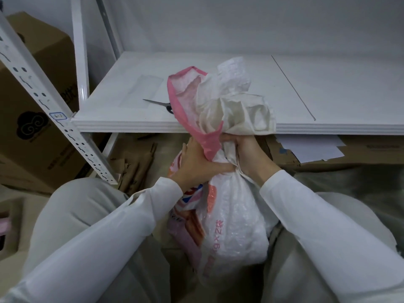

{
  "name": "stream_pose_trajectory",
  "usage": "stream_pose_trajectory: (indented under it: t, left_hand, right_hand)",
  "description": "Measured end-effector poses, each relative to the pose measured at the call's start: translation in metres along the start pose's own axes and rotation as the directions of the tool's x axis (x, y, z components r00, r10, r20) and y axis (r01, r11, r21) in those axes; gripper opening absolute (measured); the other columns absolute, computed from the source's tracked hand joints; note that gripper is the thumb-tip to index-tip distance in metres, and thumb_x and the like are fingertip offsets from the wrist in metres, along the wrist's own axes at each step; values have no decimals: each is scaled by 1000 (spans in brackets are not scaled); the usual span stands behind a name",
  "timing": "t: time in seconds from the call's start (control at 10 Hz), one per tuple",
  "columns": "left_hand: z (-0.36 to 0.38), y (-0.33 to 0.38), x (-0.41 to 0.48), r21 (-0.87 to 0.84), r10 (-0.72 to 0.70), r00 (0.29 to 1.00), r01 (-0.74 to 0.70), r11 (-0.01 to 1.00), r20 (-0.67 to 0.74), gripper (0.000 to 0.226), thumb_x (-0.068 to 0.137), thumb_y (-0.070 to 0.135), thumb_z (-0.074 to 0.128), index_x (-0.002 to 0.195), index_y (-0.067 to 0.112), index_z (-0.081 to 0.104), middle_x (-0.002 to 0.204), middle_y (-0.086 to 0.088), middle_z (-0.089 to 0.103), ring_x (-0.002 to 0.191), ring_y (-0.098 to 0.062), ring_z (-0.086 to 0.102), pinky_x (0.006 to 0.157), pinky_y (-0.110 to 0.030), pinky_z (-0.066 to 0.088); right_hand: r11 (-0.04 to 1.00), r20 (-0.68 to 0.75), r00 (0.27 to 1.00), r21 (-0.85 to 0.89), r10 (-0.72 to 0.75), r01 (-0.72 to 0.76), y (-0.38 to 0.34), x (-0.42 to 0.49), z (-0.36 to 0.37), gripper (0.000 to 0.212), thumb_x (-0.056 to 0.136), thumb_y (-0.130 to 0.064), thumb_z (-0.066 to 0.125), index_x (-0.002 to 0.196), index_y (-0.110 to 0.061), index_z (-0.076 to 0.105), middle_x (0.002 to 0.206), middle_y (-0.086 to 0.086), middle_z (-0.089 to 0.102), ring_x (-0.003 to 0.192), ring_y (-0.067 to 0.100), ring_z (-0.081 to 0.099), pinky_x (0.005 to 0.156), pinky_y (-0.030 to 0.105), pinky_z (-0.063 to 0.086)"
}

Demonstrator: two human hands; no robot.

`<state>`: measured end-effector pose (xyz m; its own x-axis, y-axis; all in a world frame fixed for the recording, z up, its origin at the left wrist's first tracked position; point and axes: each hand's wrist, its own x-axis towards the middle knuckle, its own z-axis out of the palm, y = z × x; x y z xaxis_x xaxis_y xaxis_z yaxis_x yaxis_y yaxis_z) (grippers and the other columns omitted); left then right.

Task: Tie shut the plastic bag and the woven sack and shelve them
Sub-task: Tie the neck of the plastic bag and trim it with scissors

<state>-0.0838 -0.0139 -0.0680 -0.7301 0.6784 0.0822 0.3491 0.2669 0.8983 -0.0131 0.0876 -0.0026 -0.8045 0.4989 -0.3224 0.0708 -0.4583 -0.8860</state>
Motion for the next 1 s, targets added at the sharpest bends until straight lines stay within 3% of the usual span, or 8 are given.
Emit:
stream_pose_trajectory:
  t: [0.1, 0.2, 0.3, 0.4, 0.6, 0.7, 0.9, 1.0]
  left_hand:
    - [-5, 7, 1, -61, 42, 996, -47, 997, -84, 62, 46, 49, 83, 98, 66, 54, 121, 6, 62, 122, -20, 53, 107, -51, 38]
    - [-7, 4, 9, 1, 52, 988, -53, 999, -143, 31, 52, 44, 75, 80, 38, 62, 83, 9, 68, 99, -24, 63, 94, -53, 47]
    - [-14, 9, 12, 101, 77, 979, -59, 993, -191, 19, 56, 44, 66, 55, 31, 53, 56, 10, 53, 81, -36, 62, 81, -58, 49]
    - [-22, 9, 13, 132, 87, 966, -56, 990, -244, 29, 57, 49, 57, 50, 24, 43, 56, 4, 53, 77, -38, 62, 76, -60, 50]
    - [-7, 16, -1, 455, 64, 983, 23, 890, -175, 18, 58, 43, 44, 58, 25, 40, 77, 10, 54, 105, -27, 49, 101, -48, 34]
    - [-4, 18, -3, 315, 35, 994, -1, 949, -103, 22, 56, 49, 44, 52, 29, 35, 68, 16, 42, 101, -32, 52, 96, -52, 38]
    - [-22, 34, 9, -15, -169, 961, 177, 984, 217, 44, 68, 30, 68, 107, 14, 56, 106, -4, 61, 94, -19, 62, 73, -33, 57]
    - [-41, 40, 23, -148, -157, 981, 174, 973, 118, 48, 84, 5, 59, 128, 13, 44, 120, 0, 52, 93, -11, 59, 71, -22, 54]
  right_hand:
    - [995, 89, 996, 90, 31, -39, -2, -15, 9, 28, 96, 0, 42, 117, 14, 54, 114, 24, 64, 113, 38, 59, 88, 32, 51]
    - [982, 193, 981, 181, 22, -57, 1, -19, 11, 19, 89, -5, 50, 103, 0, 62, 88, 7, 66, 89, 26, 63, 90, 31, 51]
    - [990, 290, 949, 98, -124, 100, 3, -12, 6, 27, 75, -12, 59, 100, -4, 66, 90, 9, 69, 88, 20, 66, 87, 30, 53]
    - [898, 337, 916, -299, -218, 324, 6, -11, -2, 39, 78, -17, 74, 114, -10, 61, 94, -6, 72, 89, 1, 68, 79, 18, 51]
    - [772, 54, 925, -534, -375, 344, 26, -6, 8, 33, 66, -12, 88, 86, -18, 62, 79, -15, 59, 67, -16, 55, 61, 0, 42]
    - [848, -59, 931, -436, -361, 302, 26, 2, 6, 32, 85, 0, 66, 67, -22, 51, 68, -6, 53, 61, -3, 54, 56, 11, 45]
    - [938, -112, 978, -320, -177, 133, 23, 19, -8, 37, 92, 13, 45, 77, -20, 48, 79, -1, 53, 78, 15, 59, 66, 20, 48]
    - [930, -65, 982, -338, -178, 146, 19, 24, -6, 28, 90, 12, 48, 96, -12, 60, 91, 4, 61, 83, 17, 59, 84, 39, 52]
